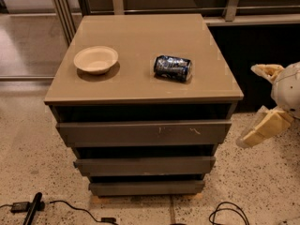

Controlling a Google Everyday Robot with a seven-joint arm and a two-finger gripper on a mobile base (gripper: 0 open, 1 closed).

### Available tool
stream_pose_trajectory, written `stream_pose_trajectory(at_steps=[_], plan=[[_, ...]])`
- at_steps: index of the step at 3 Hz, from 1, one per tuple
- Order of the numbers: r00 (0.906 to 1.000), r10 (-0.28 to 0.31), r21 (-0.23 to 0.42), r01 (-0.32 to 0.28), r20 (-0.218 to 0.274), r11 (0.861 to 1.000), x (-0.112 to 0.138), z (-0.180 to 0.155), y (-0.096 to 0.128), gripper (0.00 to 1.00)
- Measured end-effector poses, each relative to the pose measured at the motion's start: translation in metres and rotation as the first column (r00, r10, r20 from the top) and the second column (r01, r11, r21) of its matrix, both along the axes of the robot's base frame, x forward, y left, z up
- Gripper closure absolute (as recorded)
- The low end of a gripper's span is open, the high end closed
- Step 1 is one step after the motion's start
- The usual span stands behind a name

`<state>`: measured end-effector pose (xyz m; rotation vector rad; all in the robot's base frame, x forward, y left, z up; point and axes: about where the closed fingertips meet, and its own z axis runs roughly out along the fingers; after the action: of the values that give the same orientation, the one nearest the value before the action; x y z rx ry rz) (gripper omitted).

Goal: Open top drawer

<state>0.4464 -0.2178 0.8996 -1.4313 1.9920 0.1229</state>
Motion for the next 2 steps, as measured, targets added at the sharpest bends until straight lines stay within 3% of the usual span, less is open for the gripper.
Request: stream_pose_trajectory(at_steps=[1, 2], plan=[[1.0, 0.003, -0.013, -0.003, 0.007, 1.0, -0.002, 0.004, 0.003, 0.0], [0.9996, 0.025, -0.019, -0.025, 0.01, 1.0, -0.003, -0.014, 0.021, 0.0]])
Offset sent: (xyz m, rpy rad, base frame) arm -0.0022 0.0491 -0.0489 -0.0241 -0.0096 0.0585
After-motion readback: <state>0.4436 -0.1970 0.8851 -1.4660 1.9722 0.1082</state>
